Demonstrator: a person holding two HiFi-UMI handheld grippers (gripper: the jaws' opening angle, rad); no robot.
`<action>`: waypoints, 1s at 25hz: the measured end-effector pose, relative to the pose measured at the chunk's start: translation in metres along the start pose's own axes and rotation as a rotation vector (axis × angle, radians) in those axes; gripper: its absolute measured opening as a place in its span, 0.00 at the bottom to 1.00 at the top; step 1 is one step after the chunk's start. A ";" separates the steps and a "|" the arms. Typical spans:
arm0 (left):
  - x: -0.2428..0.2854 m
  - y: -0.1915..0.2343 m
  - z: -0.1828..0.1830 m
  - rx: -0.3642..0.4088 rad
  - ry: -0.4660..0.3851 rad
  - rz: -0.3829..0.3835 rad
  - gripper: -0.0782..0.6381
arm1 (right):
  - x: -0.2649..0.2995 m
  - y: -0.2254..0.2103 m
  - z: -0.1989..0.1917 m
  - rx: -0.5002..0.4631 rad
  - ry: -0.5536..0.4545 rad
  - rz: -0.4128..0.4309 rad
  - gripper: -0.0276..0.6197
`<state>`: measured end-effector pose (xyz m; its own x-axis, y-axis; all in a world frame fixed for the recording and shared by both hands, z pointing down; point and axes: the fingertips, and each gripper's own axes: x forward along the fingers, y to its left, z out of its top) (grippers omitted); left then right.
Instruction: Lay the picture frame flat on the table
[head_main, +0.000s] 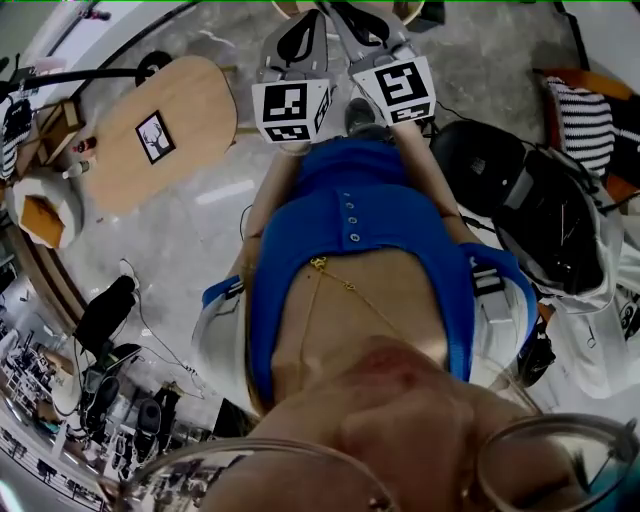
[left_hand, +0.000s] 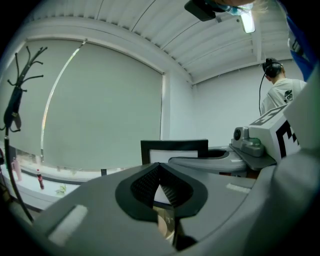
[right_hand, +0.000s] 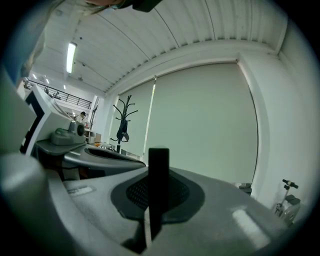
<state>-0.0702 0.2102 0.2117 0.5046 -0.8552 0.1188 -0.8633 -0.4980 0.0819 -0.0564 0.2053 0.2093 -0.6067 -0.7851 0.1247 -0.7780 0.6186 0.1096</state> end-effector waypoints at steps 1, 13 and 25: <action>0.012 0.001 0.001 0.000 0.001 0.005 0.10 | 0.006 -0.010 -0.001 0.000 0.000 0.007 0.06; 0.125 0.026 0.011 -0.001 0.015 0.076 0.10 | 0.069 -0.112 -0.015 0.013 0.014 0.075 0.06; 0.156 0.014 0.000 -0.022 0.044 0.095 0.10 | 0.074 -0.139 -0.037 0.023 0.050 0.123 0.06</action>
<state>-0.0037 0.0697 0.2311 0.4205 -0.8911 0.1708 -0.9072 -0.4109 0.0901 0.0124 0.0624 0.2395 -0.6895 -0.7004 0.1845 -0.7020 0.7089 0.0680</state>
